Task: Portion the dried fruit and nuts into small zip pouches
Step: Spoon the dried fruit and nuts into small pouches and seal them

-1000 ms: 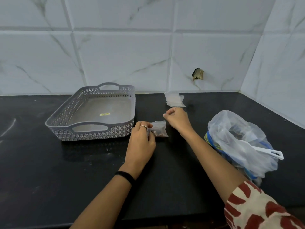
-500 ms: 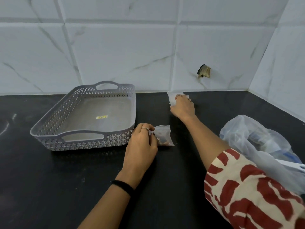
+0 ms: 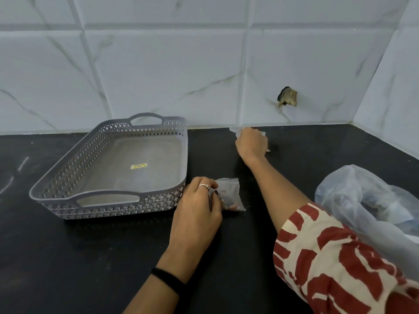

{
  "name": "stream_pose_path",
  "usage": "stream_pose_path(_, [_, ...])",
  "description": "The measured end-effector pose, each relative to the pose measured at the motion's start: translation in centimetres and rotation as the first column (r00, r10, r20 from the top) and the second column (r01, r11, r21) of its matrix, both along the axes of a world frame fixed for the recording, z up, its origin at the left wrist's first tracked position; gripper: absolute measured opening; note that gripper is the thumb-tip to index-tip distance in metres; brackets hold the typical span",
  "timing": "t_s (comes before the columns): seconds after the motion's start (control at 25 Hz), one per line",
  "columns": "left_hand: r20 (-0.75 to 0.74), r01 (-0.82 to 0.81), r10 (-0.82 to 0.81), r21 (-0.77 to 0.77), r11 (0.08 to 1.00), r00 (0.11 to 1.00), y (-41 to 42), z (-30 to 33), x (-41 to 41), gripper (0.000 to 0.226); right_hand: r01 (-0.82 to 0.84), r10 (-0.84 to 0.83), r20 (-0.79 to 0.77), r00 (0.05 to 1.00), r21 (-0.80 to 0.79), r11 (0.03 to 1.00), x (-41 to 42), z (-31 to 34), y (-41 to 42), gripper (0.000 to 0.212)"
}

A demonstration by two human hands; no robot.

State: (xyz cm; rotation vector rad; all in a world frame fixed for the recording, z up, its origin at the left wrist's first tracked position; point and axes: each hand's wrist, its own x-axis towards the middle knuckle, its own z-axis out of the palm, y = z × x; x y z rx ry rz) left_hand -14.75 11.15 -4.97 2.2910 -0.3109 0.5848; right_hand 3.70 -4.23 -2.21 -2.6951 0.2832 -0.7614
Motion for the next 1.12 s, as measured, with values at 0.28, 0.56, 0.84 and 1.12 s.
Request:
stream_pose_path(0.28, [0.056,0.014,-0.014,0.002,1.0,0.998,-0.4,0.8,-0.7,0.028,-0.124,0.016,0.29,0.957,0.357,0.926,-5.2,5.3,0.8,0.03])
stream_pose_path(0.56, [0.094,0.043,-0.025,-0.192,0.981,0.995,0.1,1.8,-2.5,0.024,-0.376,0.169,0.356,0.919,0.668,0.642,-20.4,5.0,1.6,0.029])
stream_pose_path(0.84, [-0.081,0.149,-0.229,-0.546,0.824,0.97,-0.5,3.3,-6.0,0.025,-0.139,0.394,0.127,0.911,0.99,0.002,-29.2,2.4,-1.7,0.025])
stream_pose_path(1.12, [-0.245,0.261,-0.45,-0.547,0.796,0.859,0.7,6.2,-9.4,0.028,-0.036,0.462,0.069,0.884,0.996,-0.08,-29.3,1.3,-2.7,0.027])
